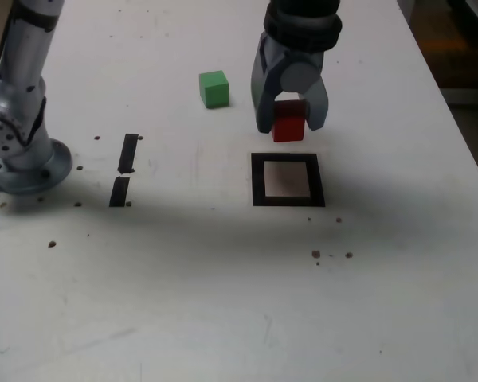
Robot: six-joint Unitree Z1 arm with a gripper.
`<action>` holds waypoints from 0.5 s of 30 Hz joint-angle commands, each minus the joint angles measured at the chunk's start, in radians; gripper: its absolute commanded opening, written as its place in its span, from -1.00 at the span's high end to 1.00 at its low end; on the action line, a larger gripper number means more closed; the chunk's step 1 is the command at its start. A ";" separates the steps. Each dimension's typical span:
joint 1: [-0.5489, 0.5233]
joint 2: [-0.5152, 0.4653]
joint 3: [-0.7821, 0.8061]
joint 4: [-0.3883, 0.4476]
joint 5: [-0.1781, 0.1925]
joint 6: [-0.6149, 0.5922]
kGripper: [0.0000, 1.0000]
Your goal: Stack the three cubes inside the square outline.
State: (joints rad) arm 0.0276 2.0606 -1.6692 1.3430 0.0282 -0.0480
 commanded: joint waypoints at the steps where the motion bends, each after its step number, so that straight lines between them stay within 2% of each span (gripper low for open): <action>1: -0.019 0.004 0.007 -0.002 0.007 -0.015 0.35; 7: -0.072 0.031 0.021 -0.005 0.020 -0.063 0.35; 15: -0.108 0.041 0.065 -0.053 0.022 -0.085 0.35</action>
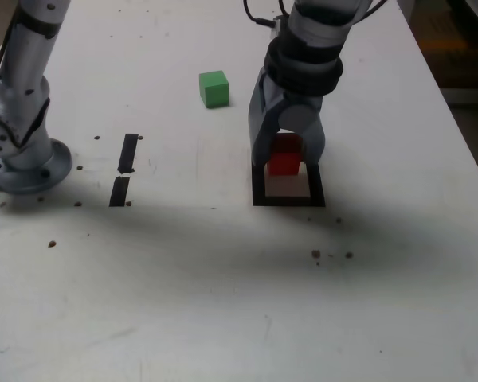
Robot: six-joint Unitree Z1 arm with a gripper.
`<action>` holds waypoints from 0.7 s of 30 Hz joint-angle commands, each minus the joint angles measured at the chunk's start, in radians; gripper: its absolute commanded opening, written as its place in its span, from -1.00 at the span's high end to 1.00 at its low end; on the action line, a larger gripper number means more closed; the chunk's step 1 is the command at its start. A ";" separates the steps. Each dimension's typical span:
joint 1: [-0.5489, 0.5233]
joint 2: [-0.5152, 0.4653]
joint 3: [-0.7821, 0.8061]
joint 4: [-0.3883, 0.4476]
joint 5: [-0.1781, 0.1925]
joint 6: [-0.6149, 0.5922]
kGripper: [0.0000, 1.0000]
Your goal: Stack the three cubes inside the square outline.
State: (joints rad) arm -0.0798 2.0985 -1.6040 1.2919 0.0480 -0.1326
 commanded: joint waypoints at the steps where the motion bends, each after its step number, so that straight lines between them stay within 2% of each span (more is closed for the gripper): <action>1: -0.001 0.004 0.001 -0.005 0.003 0.000 0.35; 7: 0.003 0.026 0.006 -0.028 0.014 0.002 0.35; 13: 0.003 0.053 0.026 -0.088 0.000 0.001 0.30; 16: 0.003 0.047 0.021 -0.087 0.002 0.001 0.16; 21: 0.003 0.028 0.020 -0.065 0.014 0.000 -0.40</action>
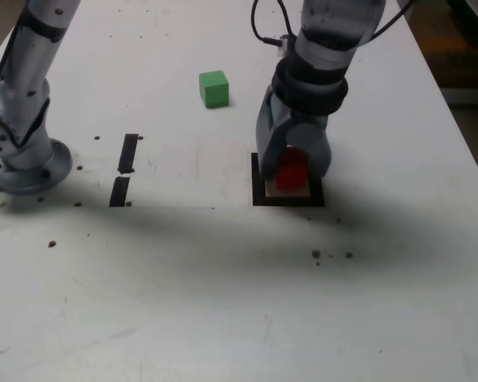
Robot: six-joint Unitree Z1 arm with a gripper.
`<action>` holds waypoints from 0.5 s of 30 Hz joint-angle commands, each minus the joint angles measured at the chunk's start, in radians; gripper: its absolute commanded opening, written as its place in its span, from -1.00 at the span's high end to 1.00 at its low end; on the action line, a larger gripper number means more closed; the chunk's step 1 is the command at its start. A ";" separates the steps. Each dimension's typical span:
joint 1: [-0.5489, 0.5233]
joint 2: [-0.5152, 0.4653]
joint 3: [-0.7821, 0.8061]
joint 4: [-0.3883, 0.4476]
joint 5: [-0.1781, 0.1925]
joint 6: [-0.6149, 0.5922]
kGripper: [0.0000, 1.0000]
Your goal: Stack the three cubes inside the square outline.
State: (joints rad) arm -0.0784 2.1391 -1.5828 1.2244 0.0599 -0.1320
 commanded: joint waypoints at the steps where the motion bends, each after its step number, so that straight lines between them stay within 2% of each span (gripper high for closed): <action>1: 0.002 -0.015 0.000 0.006 0.003 -0.002 -0.53; 3: 0.002 -0.020 0.003 0.013 0.004 -0.007 -0.78; 6: 0.002 -0.025 0.004 0.026 -0.001 -0.013 -0.95; 11: 0.003 -0.048 -0.011 0.041 -0.007 -0.005 -0.99; 15: 0.039 -0.077 -0.052 0.078 0.002 0.040 -0.99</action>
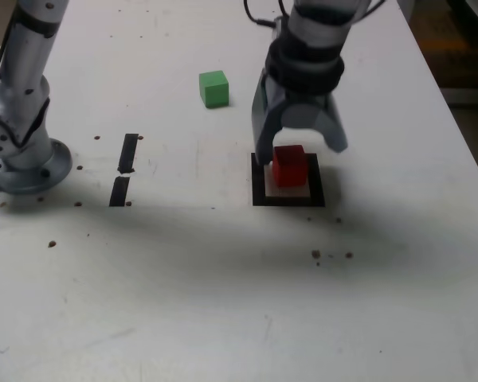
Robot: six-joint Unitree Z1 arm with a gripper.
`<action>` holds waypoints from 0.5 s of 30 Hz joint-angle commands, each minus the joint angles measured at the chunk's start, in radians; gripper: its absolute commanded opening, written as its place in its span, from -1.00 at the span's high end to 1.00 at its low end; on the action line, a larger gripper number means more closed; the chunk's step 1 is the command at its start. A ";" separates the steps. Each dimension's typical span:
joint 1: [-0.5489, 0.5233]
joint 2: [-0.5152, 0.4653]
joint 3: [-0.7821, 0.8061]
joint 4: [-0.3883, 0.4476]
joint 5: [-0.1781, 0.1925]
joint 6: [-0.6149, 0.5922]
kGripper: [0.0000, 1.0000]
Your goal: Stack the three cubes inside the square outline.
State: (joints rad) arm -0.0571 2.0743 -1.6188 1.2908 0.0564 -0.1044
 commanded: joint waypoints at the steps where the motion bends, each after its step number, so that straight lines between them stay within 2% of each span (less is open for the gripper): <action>1: 0.034 -0.017 -0.034 0.028 0.010 0.030 -0.99; 8: 0.161 -0.024 -0.190 0.141 0.058 0.078 -1.00; 15: 0.281 0.002 -0.229 0.148 0.046 -0.044 -0.99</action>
State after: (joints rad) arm 0.2159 2.0659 -1.8430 1.4380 0.1014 -0.1393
